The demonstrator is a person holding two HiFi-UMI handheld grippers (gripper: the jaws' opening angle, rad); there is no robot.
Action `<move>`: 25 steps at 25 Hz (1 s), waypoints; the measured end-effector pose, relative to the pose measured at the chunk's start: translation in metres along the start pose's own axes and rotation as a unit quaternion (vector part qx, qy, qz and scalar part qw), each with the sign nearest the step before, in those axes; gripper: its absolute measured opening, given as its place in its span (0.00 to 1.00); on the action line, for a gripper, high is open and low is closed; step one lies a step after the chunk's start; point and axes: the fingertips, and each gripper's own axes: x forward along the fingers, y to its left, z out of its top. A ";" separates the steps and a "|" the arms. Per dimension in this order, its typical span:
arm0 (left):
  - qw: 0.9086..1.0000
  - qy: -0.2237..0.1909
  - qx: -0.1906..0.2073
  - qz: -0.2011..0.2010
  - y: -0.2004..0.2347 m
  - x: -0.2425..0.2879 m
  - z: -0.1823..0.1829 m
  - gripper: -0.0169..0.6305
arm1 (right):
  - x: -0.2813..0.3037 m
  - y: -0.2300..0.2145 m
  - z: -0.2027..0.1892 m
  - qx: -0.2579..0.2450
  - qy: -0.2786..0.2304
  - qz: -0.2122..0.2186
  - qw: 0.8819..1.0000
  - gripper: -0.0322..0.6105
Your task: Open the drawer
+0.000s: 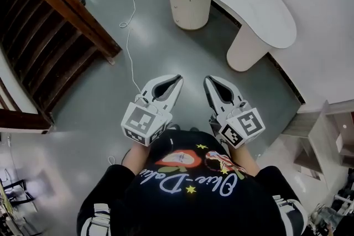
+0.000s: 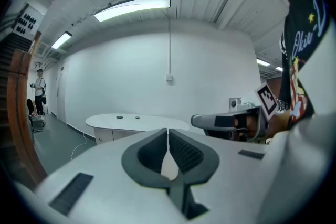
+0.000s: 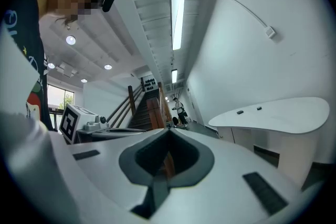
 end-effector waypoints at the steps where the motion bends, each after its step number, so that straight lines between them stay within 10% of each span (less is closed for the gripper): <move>1: 1.000 0.001 -0.001 0.002 -0.001 0.001 -0.001 0.04 | -0.001 -0.002 0.000 0.000 -0.001 0.004 1.000 0.05; 13: 0.999 0.002 -0.025 0.044 0.014 0.005 -0.008 0.04 | 0.006 -0.015 -0.009 0.008 0.013 0.035 0.999 0.05; 25: 1.000 -0.015 -0.016 -0.002 0.085 0.057 0.005 0.04 | 0.064 -0.056 0.002 -0.010 0.002 -0.015 1.000 0.05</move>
